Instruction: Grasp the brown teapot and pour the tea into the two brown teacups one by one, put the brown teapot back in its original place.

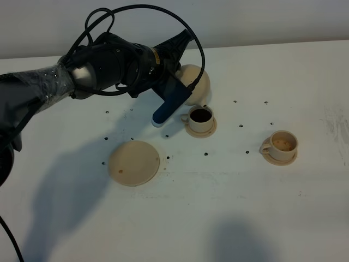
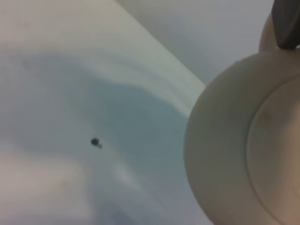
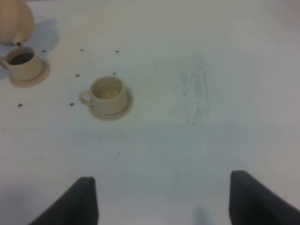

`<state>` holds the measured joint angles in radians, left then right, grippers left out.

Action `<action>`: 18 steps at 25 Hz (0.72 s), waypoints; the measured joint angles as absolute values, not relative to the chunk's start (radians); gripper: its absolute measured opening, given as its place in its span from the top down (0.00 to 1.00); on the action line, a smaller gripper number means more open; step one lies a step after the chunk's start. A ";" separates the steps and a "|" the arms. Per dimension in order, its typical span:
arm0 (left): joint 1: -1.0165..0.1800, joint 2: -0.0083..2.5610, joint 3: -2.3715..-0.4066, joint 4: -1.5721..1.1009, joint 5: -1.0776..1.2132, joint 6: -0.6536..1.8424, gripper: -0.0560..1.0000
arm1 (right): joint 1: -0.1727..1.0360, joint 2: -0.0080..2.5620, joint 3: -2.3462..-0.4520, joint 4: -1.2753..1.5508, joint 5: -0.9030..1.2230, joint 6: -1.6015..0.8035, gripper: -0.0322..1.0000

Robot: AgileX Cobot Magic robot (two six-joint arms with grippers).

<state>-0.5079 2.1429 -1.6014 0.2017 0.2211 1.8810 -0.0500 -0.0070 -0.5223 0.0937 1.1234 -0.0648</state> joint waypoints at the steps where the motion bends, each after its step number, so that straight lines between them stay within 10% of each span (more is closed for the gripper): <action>1: -0.508 2.141 -1.601 0.201 0.226 1.864 0.86 | -0.050 -0.007 -0.522 0.094 1.123 -0.065 0.41; 18: -0.457 2.050 -1.601 0.139 0.495 1.277 0.86 | -0.050 -0.007 -0.522 0.094 1.123 -0.065 0.41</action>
<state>-0.4572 2.0502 -1.6014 0.1388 0.4949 1.2767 -0.0500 -0.0070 -0.5223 0.0937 1.1234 -0.0648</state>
